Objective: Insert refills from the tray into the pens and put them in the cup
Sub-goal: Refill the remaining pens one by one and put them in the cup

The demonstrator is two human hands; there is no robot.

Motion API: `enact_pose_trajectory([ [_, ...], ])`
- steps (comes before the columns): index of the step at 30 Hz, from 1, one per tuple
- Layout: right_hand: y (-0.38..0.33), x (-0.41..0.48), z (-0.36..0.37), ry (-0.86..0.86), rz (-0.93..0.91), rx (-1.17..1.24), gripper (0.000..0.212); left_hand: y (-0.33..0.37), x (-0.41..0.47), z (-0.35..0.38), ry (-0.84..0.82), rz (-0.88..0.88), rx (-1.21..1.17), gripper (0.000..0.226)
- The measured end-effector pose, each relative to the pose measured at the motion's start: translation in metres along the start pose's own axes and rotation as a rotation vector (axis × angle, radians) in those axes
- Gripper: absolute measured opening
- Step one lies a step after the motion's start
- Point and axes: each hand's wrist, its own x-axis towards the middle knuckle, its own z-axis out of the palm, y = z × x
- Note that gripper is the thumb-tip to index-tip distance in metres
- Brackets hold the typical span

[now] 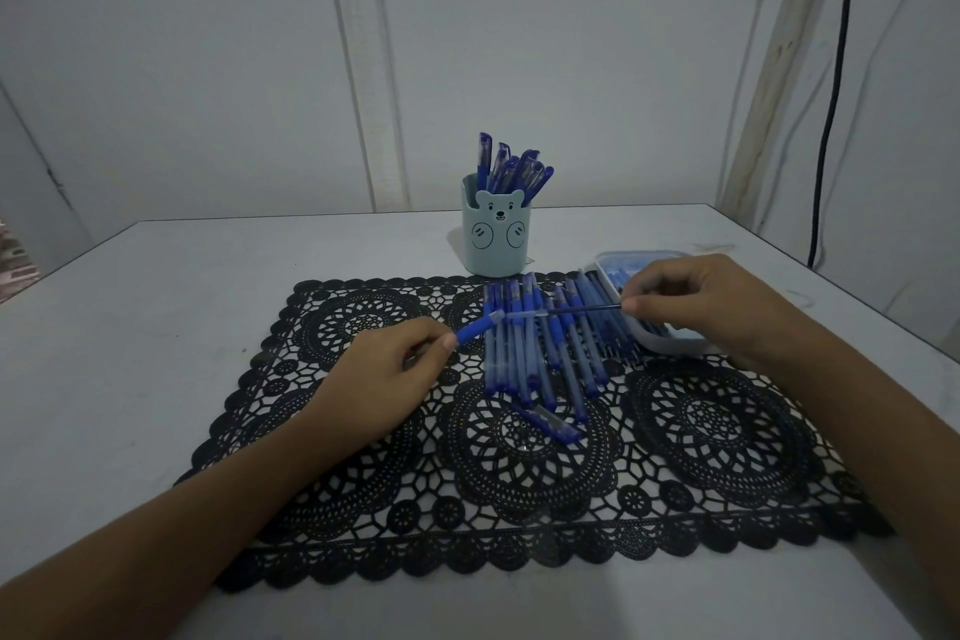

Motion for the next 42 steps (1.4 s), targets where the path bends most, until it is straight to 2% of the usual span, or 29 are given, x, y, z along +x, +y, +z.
enact_pose_trajectory([
  [4,0.003,0.001,-0.001,0.043,-0.01,0.017,0.016,0.0,0.0,0.0,0.004,0.004,-0.004,0.013],
  [9,0.003,0.0,0.003,0.02,-0.004,0.016,0.01,0.001,0.0,0.0,-0.007,0.02,-0.001,0.014],
  [19,0.002,-0.001,0.004,-0.014,0.032,-0.018,0.013,0.002,0.0,-0.001,-0.005,0.029,-0.024,0.014],
  [25,0.002,-0.002,0.0,-0.037,0.018,0.025,0.017,-0.002,-0.003,0.001,-0.009,0.167,0.063,0.013],
  [28,0.001,-0.003,-0.001,-0.043,0.032,0.069,0.02,-0.003,-0.005,0.001,-0.054,0.242,0.16,0.032],
  [31,-0.005,-0.005,0.005,-0.15,0.035,0.02,0.01,-0.002,-0.006,0.002,-0.12,0.308,0.234,0.041],
  [33,-0.01,-0.008,0.015,-0.168,0.014,-0.038,0.004,-0.002,-0.006,0.001,-0.122,0.31,0.204,0.04],
  [35,-0.013,-0.011,0.027,-0.181,-0.012,-0.047,0.016,-0.002,-0.006,0.001,-0.12,0.311,0.178,0.039],
  [37,-0.016,-0.014,0.038,-0.201,-0.031,-0.048,0.012,-0.002,-0.005,0.001,-0.118,0.315,0.165,0.039],
  [42,-0.015,-0.017,0.046,-0.186,0.008,0.072,0.018,-0.003,-0.004,0.001,-0.05,0.285,0.079,0.029],
])
